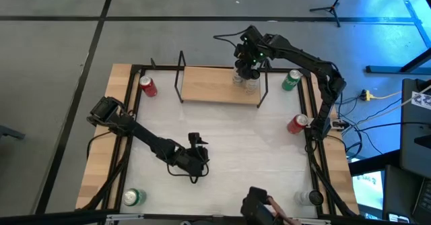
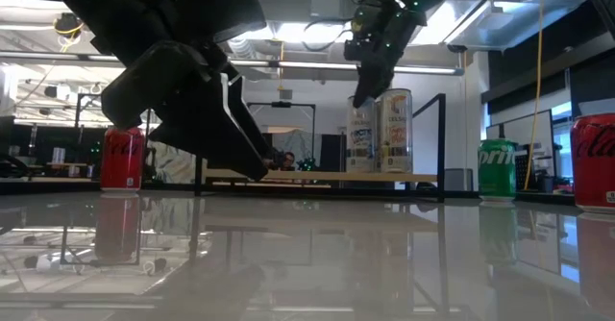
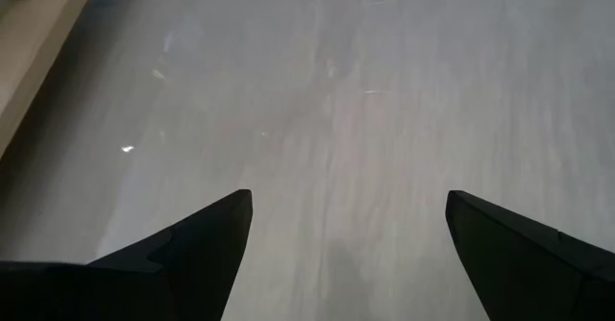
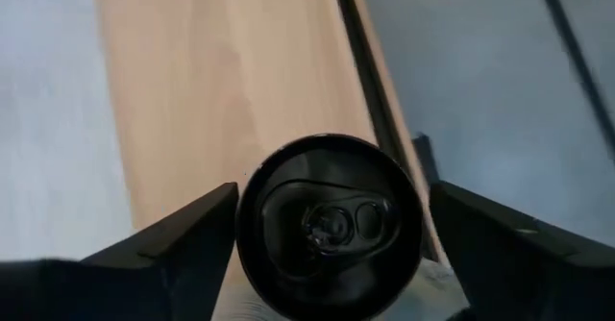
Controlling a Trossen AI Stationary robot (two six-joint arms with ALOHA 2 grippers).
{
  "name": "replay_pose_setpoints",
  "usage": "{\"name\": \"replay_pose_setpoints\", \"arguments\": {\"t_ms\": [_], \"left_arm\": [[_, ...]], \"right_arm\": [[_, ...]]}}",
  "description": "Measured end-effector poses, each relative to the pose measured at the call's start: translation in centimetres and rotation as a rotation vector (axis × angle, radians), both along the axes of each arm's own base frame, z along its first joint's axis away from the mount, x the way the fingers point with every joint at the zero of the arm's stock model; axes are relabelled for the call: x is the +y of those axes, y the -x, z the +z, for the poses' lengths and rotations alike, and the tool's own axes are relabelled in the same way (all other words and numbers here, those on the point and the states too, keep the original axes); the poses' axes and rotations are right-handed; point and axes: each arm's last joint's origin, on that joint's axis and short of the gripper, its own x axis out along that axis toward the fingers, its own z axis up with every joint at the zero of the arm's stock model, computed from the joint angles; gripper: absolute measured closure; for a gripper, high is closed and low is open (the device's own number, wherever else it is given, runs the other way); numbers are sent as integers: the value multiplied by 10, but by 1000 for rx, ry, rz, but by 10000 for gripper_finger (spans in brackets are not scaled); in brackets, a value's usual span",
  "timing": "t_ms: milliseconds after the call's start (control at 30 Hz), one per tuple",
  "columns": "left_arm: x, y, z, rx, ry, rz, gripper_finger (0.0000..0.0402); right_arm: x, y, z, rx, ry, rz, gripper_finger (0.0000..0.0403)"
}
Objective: Place canned beverage on shelf
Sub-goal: Put the left white blue soda can on the shelf, then put the white blue soda can on the shelf aligned with the other white blue soda can
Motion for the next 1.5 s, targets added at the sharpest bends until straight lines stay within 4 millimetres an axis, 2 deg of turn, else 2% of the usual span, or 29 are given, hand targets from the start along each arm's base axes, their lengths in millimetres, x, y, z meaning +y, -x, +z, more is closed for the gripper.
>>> {"name": "replay_pose_setpoints", "arguments": {"t_ms": [200,433,633,767,967,1100,1300,1500], "left_arm": [[0,0,0,1,-2,-2,63],[0,0,0,1,-3,-5,63],[0,-1,0,-3,3,-8,63],[-1,0,0,-2,7,-12,63],[-5,-4,3,-43,66,-40,63],[-9,-8,7,-107,127,-33,63],[-16,-11,13,-172,227,-70,63],[-18,-19,21,-258,315,-128,63]], "right_arm": [[7,-4,9,35,66,30,40],[27,-9,52,-4,103,78,38],[64,-3,92,-22,-22,148,38],[98,5,103,-12,-170,193,38],[158,23,103,104,-302,150,38],[200,40,100,154,-285,102,38],[257,79,89,183,-292,19,38],[301,121,76,201,-365,-83,38]]}}
